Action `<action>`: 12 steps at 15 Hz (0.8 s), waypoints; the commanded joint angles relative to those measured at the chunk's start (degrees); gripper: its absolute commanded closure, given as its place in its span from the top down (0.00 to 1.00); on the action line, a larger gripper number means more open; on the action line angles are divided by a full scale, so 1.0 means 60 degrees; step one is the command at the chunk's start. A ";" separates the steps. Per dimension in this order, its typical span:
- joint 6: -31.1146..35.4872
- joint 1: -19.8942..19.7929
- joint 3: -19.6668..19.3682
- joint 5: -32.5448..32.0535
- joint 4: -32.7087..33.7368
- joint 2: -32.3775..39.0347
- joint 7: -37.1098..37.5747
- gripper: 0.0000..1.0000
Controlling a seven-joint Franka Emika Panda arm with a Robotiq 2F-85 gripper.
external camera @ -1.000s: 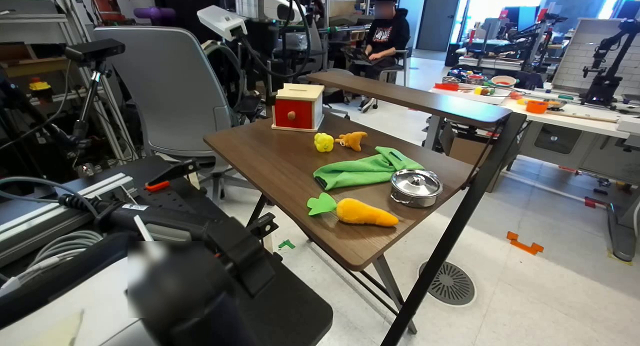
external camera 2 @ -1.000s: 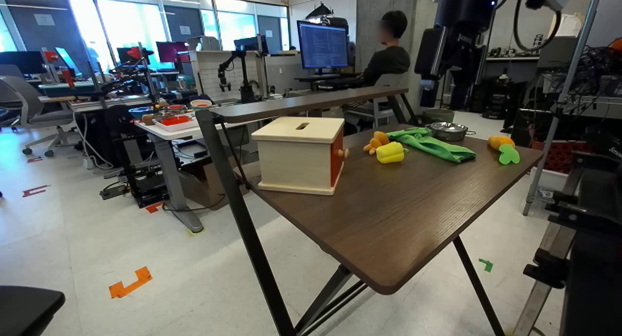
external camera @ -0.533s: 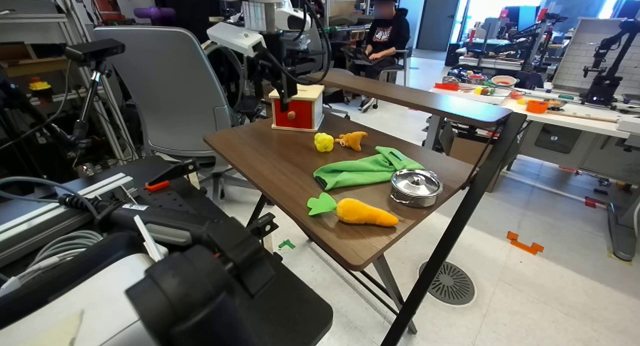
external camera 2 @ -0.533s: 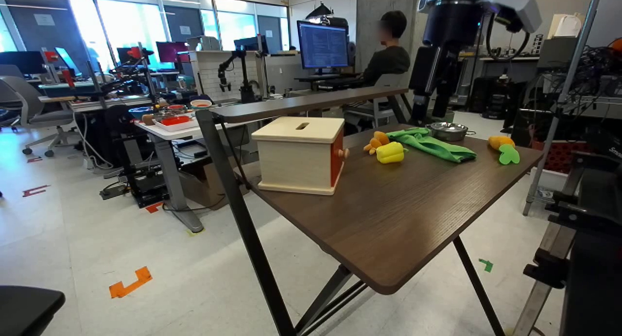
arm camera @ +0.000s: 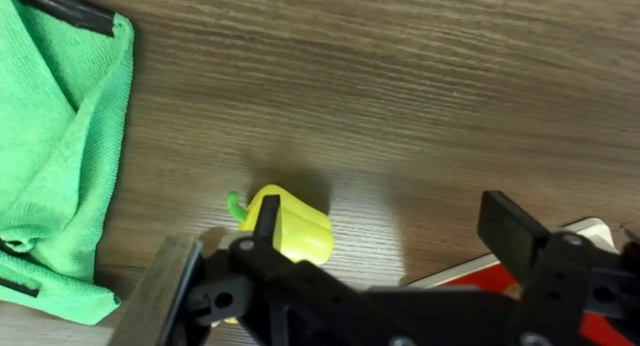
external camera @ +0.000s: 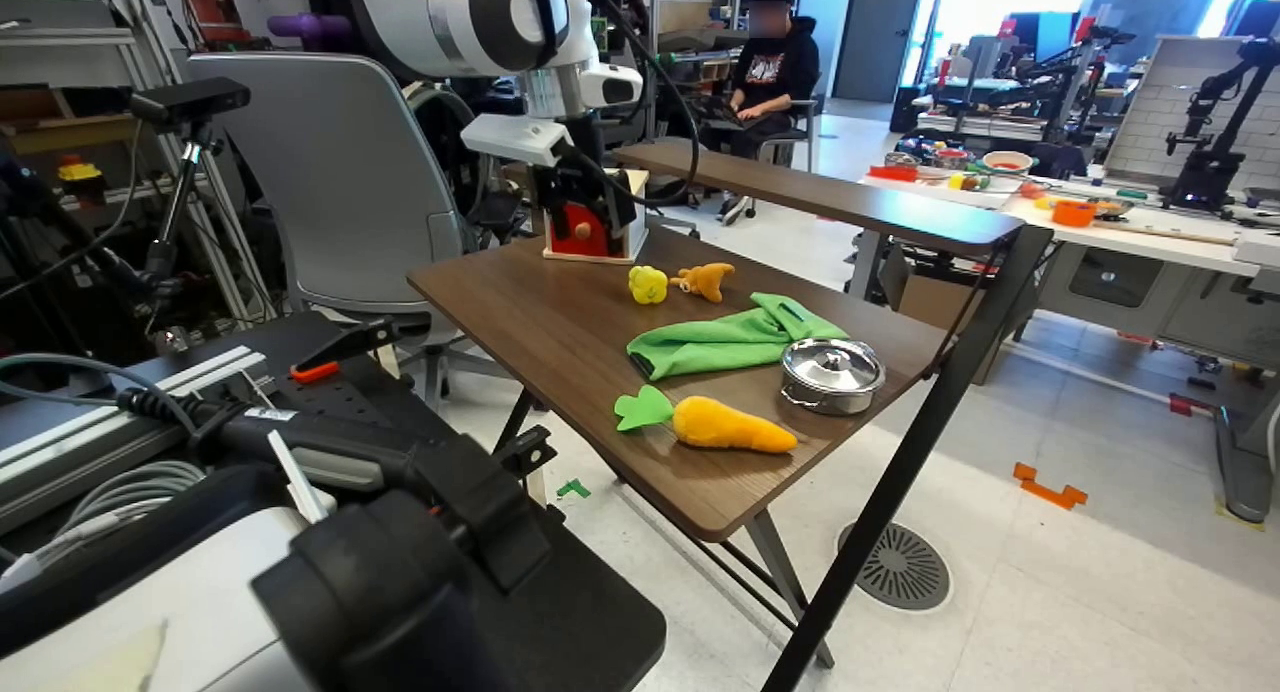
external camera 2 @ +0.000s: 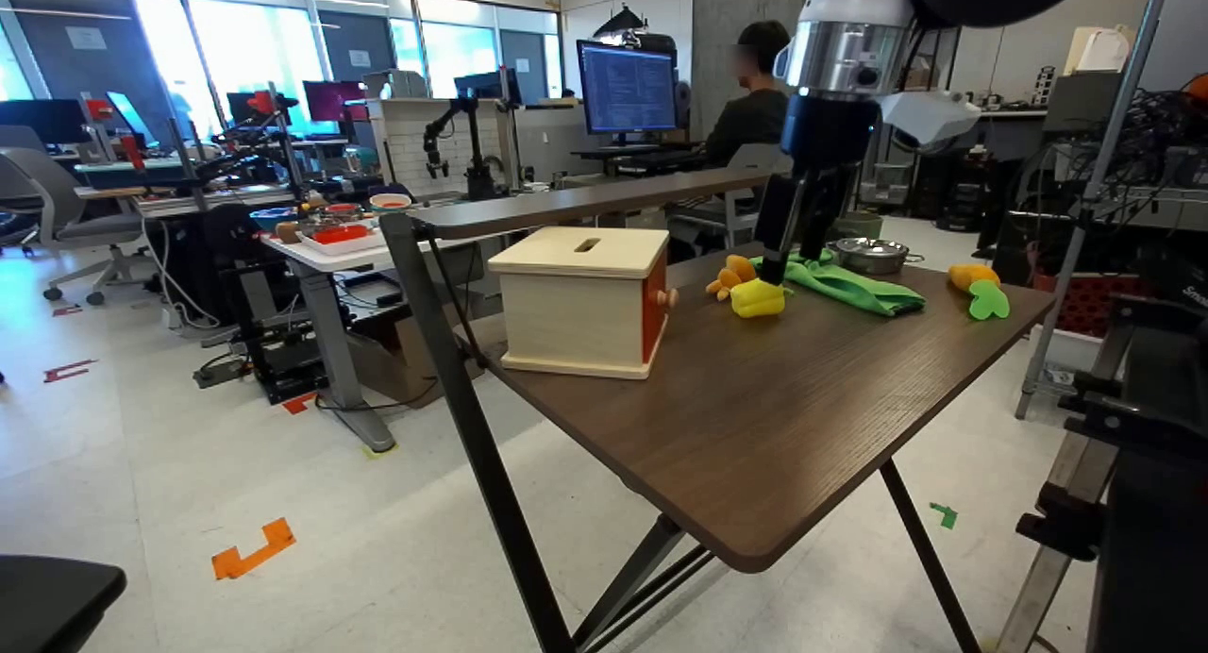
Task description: Open the drawer
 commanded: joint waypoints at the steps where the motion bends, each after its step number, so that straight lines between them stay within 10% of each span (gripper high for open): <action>1: 0.0667 0.1129 -0.0896 -0.0868 0.0714 0.0808 0.0883 1.00; 12: 0.0952 0.1620 -0.0695 -0.0579 0.1884 0.1647 0.0578 1.00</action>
